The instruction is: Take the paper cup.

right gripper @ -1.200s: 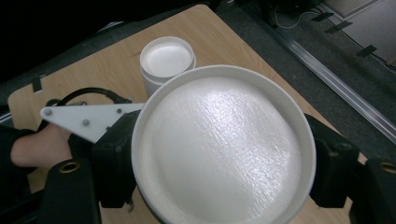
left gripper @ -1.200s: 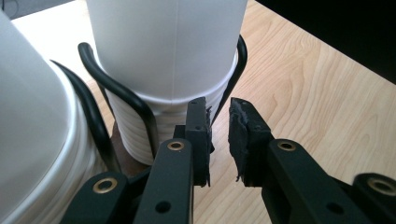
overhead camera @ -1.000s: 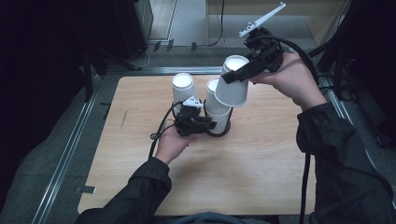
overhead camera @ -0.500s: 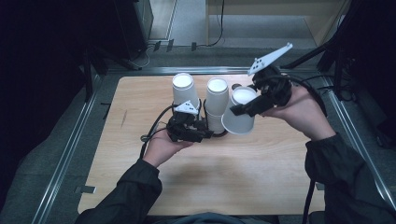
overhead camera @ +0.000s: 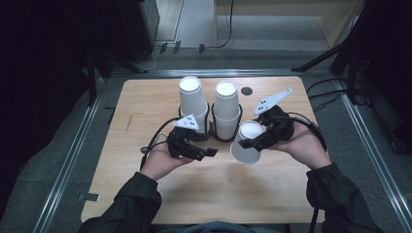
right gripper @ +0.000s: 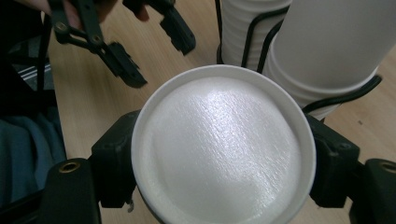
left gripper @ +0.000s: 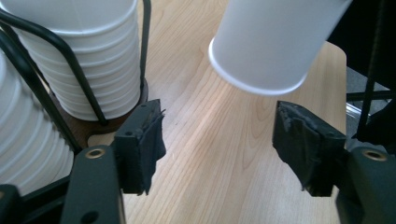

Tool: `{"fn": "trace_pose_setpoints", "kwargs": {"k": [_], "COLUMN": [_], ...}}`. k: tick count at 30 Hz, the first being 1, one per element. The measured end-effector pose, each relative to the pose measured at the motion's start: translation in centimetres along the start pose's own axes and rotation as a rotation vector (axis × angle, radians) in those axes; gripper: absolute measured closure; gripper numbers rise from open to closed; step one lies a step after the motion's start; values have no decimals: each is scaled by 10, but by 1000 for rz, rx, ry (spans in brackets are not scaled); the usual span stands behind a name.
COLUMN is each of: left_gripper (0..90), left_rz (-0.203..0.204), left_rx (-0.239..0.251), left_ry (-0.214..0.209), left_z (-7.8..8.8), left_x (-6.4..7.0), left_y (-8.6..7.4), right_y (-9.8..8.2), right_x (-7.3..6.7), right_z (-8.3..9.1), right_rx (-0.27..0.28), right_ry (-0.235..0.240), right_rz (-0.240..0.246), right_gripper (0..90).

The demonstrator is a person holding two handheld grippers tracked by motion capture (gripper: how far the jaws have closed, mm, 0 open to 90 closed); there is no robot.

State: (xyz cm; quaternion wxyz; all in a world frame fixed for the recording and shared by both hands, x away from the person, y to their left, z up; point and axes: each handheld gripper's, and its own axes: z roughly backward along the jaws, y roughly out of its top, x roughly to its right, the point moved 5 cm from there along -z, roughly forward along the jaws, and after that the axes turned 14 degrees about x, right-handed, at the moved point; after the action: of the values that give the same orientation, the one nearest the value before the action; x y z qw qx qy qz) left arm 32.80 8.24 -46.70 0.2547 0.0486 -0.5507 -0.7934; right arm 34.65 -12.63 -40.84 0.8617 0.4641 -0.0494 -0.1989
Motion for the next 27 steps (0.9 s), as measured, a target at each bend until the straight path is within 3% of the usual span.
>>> {"fn": "trace_pose_setpoints", "kwargs": {"k": [3, 7, 9, 13, 16, 18, 21, 24, 27], "left_gripper": [293, 297, 330, 309, 234, 218, 189, 168, 129], "left_rz": [-15, -7, 1, 32, 56, 91, 119, 103, 130], "left_rx": [0, 1, -4, 0, -6, -2, -5, -17, 3], "left_ry": [-1, 6, 17, 17, -6, -49, -70, -32, 14], "left_z": [1, 6, 8, 16, 16, 17, 18, 21, 24], "left_x": [-1, -4, -6, -13, -16, -17, -19, -23, -30], "left_y": [-4, -7, -10, -22, -24, -30, -36, -43, -45], "right_y": [-14, -24, -28, -42, -48, -54, -55, -57, -57], "right_x": [1, 1, 1, 2, 3, 4, 4, 5, 4], "right_z": [-9, -16, -19, -32, -40, -49, -53, -60, -65], "right_rx": [-20, -7, 16, -1, -13, -32, -33, -56, -56], "right_ry": [-3, 13, 11, 17, 17, 38, 51, 82, 83], "right_rz": [-9, -6, -5, -4, -7, -14, -16, -8, -3], "right_gripper": [248, 248, 248, 248, 248, 248, 248, 248, 248]}}
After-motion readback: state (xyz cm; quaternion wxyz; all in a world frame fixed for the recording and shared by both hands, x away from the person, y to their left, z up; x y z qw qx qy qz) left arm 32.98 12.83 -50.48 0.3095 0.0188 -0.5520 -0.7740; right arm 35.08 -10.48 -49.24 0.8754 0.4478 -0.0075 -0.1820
